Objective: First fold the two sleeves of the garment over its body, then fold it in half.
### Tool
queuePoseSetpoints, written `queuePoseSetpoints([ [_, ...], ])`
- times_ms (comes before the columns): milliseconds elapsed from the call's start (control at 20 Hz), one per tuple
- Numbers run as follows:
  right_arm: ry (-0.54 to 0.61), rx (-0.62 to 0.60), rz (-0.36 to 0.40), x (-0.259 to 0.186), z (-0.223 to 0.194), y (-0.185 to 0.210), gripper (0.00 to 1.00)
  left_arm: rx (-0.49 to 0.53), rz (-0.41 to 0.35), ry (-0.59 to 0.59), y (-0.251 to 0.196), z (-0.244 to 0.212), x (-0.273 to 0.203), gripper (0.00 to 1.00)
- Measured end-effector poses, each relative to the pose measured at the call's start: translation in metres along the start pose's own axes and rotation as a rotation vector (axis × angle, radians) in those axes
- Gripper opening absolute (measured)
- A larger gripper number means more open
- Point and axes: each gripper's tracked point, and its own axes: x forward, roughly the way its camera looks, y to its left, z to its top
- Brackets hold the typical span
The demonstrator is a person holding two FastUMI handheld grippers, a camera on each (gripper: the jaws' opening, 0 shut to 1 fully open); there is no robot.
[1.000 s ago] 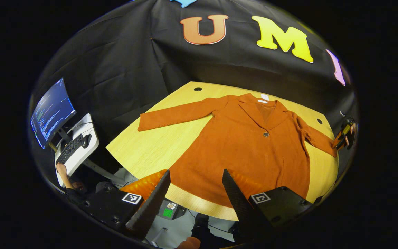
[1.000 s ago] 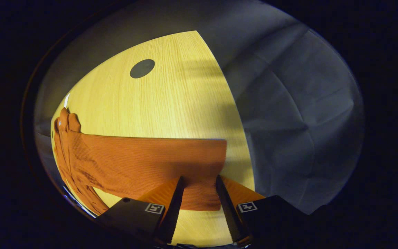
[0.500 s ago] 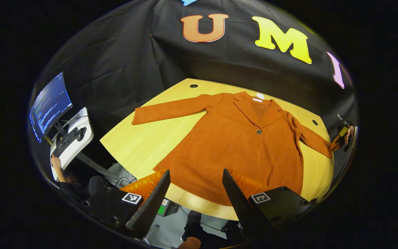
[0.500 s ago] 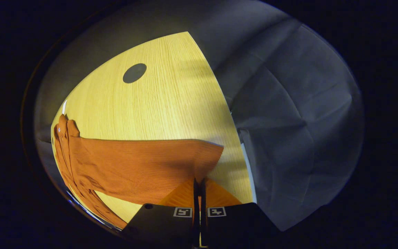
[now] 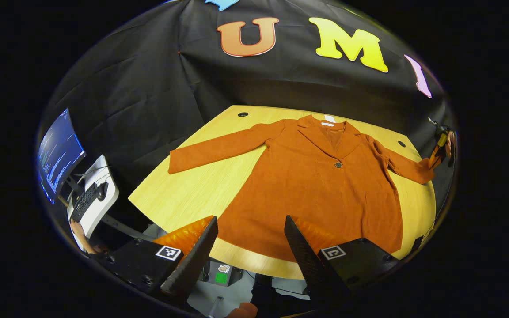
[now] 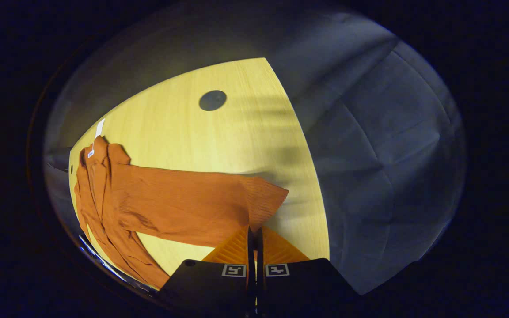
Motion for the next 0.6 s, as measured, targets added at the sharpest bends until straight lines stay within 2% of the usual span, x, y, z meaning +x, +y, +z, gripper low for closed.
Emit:
queuePoseSetpoints([
  [350, -0.061, -0.029, 0.05, -0.074, 0.0, 0.109, 0.01, 0.037, -0.051, -0.042, 0.044, 0.007, 0.027, 0.99],
  [600, -0.078, -0.116, 0.082, -0.108, -0.007, 0.217, 0.01, 0.051, -0.082, -0.061, 0.079, 0.012, 0.04, 0.99],
])
